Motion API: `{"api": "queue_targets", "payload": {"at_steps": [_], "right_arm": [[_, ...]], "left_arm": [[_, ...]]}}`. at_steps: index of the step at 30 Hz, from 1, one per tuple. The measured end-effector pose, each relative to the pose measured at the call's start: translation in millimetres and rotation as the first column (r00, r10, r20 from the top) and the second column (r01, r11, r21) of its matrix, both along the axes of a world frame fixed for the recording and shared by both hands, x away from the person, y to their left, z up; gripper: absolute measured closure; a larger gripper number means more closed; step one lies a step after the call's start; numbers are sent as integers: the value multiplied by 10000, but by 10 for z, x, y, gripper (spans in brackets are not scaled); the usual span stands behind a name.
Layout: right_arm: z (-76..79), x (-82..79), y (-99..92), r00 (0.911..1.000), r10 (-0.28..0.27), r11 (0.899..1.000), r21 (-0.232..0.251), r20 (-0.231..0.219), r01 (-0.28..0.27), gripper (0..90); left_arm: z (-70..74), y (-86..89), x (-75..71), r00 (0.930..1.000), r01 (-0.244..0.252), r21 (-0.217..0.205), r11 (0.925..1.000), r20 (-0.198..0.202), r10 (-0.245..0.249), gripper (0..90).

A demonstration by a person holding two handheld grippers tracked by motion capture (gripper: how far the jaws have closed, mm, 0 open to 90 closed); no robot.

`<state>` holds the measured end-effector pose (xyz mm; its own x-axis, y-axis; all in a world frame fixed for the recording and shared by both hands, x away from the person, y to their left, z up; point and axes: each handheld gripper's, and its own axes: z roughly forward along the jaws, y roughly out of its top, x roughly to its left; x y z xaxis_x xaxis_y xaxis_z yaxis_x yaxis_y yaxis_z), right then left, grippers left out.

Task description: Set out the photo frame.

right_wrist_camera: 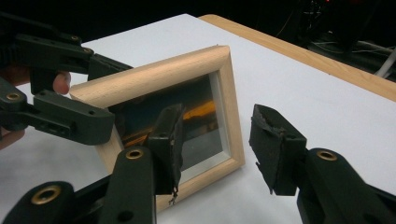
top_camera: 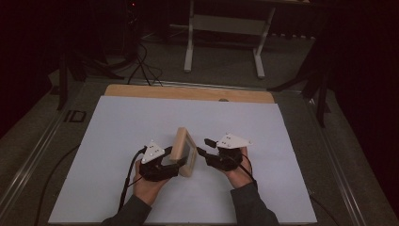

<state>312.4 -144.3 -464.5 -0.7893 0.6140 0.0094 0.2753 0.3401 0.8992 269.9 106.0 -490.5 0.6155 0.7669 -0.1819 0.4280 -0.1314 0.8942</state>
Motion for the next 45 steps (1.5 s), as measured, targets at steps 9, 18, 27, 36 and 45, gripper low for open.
{"api": "queue_targets", "payload": {"at_steps": [9,18,27,36,45], "right_arm": [[34,10,-47,10000,-74,9999,88,57,74,516],[68,21,-99,9998,-126,9998,179,138,124,496],[96,29,-141,9996,-213,9994,261,167,209,463],[122,39,-189,9993,-333,9986,406,178,326,445],[154,46,-240,9986,-477,9972,595,234,463,448]], "left_arm": [[-21,-16,16,9999,9,59,10000,-143,-9,412],[-21,-13,17,9997,95,-10,10000,-204,-95,461],[-10,-7,14,9993,293,-57,9996,-221,-294,548],[0,-21,7,9985,509,22,9987,-188,-508,590],[10,-78,-31,9956,927,427,9948,104,-932,604]]}}
